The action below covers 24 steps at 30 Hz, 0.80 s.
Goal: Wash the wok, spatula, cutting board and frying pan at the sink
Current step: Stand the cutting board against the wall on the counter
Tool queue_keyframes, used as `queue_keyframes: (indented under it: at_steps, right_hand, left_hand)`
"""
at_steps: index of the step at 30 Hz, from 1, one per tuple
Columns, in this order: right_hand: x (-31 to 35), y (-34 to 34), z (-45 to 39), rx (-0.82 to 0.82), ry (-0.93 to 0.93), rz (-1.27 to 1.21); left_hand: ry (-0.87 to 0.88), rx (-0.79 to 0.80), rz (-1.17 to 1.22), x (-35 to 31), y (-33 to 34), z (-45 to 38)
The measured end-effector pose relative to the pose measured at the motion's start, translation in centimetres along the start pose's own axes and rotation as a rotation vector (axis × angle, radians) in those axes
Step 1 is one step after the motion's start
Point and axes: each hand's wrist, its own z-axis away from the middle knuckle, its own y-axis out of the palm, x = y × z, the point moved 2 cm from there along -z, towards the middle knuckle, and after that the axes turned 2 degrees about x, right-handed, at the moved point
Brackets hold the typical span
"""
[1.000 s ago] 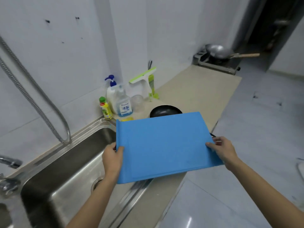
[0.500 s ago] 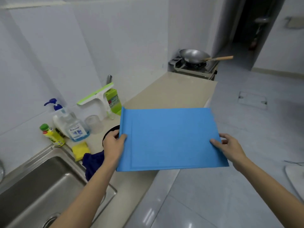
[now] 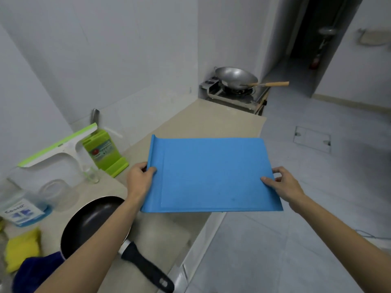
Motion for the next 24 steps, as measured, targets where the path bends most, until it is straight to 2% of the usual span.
queue_keyframes:
  at_steps: [7,13,19,24]
  right_hand:
    - [2.3,-4.0,-10.7,0.066,-0.004,0.038]
    - [2.8,-4.9,-22.4,0.209,-0.034,0.077]
    - [5.1,-6.0,-34.8,0.349,-0.18,0.139]
    - [8.2,-5.7,-43.5,0.406,-0.3,0.223]
  left_hand:
    - [-0.061,-0.003,0.011,-2.8,7.3,-7.5]
    - [-0.103,-0.087,0.004,-4.1,13.1,-13.4]
    - [-0.157,-0.205,-0.01,-6.4,19.1,-19.7]
    - [-0.282,-0.209,-0.042,-6.4,21.9,-23.3]
